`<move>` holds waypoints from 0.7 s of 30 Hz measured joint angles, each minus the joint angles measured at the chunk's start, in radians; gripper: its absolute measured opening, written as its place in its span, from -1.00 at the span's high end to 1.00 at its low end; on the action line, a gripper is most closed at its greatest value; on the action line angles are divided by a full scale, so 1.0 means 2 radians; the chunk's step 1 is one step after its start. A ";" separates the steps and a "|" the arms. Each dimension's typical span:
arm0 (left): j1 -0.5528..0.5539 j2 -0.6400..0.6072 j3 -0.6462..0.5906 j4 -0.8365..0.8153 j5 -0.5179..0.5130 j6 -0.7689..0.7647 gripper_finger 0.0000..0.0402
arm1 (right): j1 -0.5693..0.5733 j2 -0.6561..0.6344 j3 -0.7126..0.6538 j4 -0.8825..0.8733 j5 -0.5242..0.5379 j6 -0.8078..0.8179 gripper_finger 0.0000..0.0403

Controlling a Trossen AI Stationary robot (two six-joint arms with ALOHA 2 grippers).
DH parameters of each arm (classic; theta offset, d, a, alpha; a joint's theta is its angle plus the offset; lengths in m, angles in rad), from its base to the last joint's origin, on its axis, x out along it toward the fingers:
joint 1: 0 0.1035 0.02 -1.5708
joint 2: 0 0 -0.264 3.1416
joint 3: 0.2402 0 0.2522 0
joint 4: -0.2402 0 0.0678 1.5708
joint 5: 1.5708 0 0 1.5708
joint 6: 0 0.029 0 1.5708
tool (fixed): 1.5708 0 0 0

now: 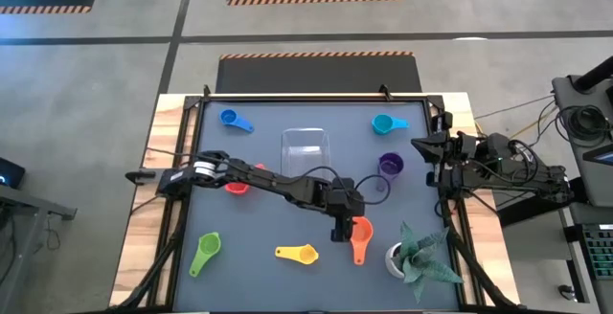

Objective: Nest measuring cups in basket
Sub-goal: Stack the orange measuring cup on top of the purple measuring cup

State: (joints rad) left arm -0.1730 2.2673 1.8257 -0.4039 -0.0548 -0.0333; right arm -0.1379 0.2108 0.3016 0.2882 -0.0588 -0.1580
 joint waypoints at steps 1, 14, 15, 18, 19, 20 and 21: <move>0.000 0.001 0.000 0.003 0.003 -0.001 0.05 | 0.000 0.000 0.000 0.000 0.000 0.000 0.96; 0.000 0.018 0.004 0.003 0.027 -0.020 0.07 | 0.000 0.000 0.000 -0.001 0.000 -0.002 0.96; 0.000 0.018 0.004 0.003 0.028 -0.021 0.08 | 0.000 0.000 0.000 0.000 0.000 -0.002 0.96; 0.000 0.018 0.004 0.003 0.029 -0.025 0.19 | 0.000 0.000 0.000 0.000 0.000 -0.006 0.96; 0.000 0.018 0.003 0.003 0.029 -0.025 0.23 | 0.000 0.000 0.000 -0.001 0.000 -0.006 0.96; 0.000 0.018 0.003 0.002 0.030 -0.026 0.28 | 0.000 0.000 0.000 -0.001 0.000 -0.006 0.96; 0.000 0.018 0.003 0.002 0.030 -0.027 0.32 | 0.000 0.000 0.000 0.000 0.000 -0.006 0.96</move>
State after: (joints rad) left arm -0.1730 2.3026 1.8320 -0.4004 0.0059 -0.0880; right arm -0.1379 0.2111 0.3016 0.2874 -0.0589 -0.1699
